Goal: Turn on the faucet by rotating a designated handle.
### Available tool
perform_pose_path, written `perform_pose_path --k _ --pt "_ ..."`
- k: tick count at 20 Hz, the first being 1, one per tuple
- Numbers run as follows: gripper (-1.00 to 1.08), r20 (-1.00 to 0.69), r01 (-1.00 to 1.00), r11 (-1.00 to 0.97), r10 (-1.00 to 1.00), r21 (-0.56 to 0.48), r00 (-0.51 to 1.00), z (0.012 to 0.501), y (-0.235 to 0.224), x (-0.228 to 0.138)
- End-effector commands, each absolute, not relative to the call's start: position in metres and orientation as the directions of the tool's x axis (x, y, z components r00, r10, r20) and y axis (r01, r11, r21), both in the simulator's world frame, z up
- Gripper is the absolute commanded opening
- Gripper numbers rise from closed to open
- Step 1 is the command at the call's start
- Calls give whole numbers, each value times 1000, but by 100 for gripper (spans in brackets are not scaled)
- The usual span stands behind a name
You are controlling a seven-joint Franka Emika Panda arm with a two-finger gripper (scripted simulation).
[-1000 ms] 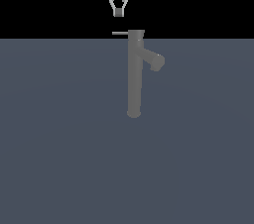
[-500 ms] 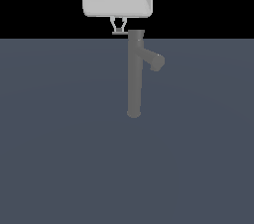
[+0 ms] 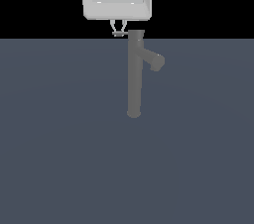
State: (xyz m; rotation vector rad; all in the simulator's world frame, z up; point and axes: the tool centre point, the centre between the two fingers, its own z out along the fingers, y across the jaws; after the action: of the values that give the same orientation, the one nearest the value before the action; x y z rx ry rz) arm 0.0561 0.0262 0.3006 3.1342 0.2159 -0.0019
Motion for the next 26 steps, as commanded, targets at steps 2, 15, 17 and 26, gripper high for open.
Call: perform_pose_path --k 2,15,17,26 --pt "-100 -1 137 -991 137 0 991 301 28 48" --pt "-100 9 141 -990 141 1 990 301 33 22" --pt "-100 8 140 -990 140 1 990 301 30 16" --pt "-100 3 139 -990 139 0 990 301 13 -12"
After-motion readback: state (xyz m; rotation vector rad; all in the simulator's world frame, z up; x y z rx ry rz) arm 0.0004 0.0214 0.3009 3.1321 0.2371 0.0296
